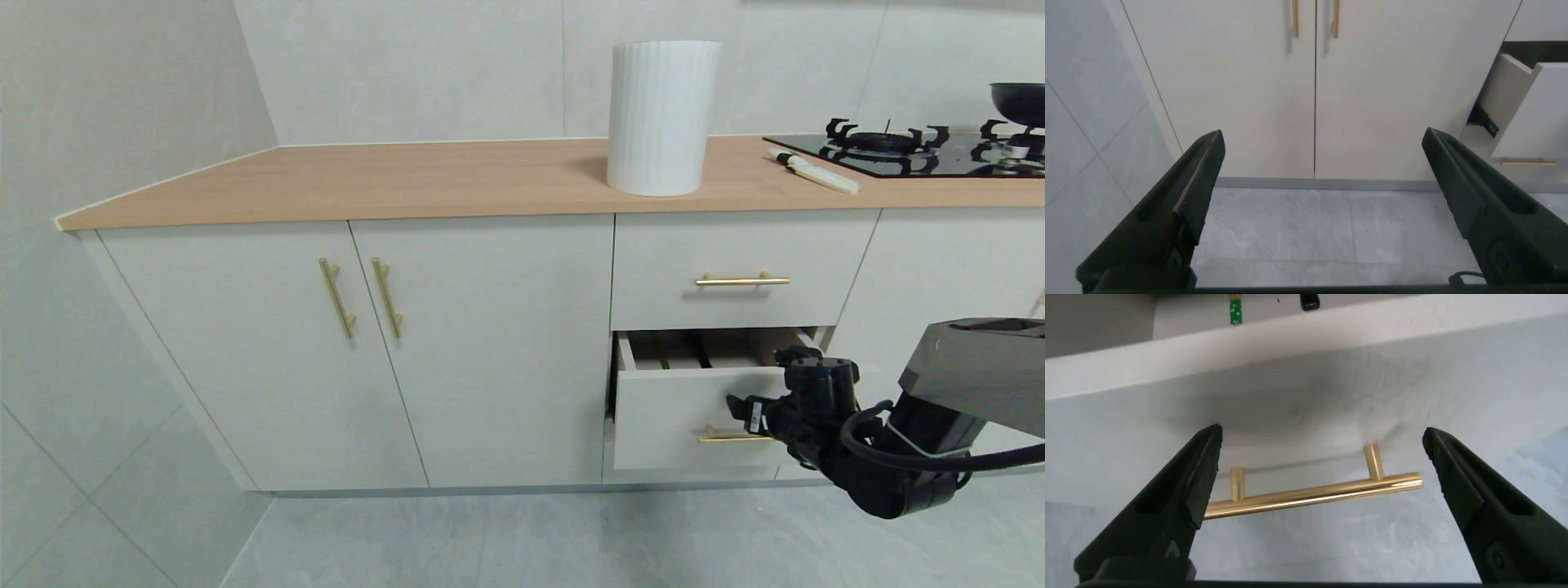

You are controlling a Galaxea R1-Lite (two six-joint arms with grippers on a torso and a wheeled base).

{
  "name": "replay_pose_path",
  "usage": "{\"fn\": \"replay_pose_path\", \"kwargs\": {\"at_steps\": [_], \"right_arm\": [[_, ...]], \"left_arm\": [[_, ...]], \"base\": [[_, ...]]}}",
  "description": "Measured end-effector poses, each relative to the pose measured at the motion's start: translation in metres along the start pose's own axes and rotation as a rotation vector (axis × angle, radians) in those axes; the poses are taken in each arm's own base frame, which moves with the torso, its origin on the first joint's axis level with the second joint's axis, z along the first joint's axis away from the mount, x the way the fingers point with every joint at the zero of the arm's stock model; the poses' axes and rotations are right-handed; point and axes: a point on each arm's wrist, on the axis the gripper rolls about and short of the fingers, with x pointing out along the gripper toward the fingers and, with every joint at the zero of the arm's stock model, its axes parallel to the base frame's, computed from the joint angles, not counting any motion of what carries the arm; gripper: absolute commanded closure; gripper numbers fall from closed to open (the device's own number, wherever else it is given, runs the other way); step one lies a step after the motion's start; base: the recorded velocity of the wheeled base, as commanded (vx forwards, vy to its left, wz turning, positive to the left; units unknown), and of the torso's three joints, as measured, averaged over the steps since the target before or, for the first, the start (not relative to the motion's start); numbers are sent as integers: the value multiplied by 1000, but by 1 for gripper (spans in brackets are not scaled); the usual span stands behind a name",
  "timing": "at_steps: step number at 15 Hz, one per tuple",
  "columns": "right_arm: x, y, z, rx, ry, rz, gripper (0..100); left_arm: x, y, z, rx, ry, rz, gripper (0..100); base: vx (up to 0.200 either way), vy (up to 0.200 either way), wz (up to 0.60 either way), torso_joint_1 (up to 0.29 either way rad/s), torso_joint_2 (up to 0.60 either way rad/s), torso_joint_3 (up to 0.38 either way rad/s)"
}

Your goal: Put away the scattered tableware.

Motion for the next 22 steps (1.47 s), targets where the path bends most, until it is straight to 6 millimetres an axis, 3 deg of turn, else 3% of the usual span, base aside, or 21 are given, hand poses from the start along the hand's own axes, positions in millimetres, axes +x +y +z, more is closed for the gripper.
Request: {"fn": "replay_pose_path", "kwargs": {"at_steps": [10,17,22], "right_arm": [[43,2,16,42,-102,-5,0],[73,-14,25,75,-161,-44,0],[91,-14,28,90,-208,-77,0]], "left_arm": [[0,0,0,0,0,0,0],[0,0,0,0,0,0,0],[0,0,0,1,0,0,0]], "base": [[0,0,0,0,0,0],[0,0,0,0,0,0],[0,0,0,0,0,0]]}}
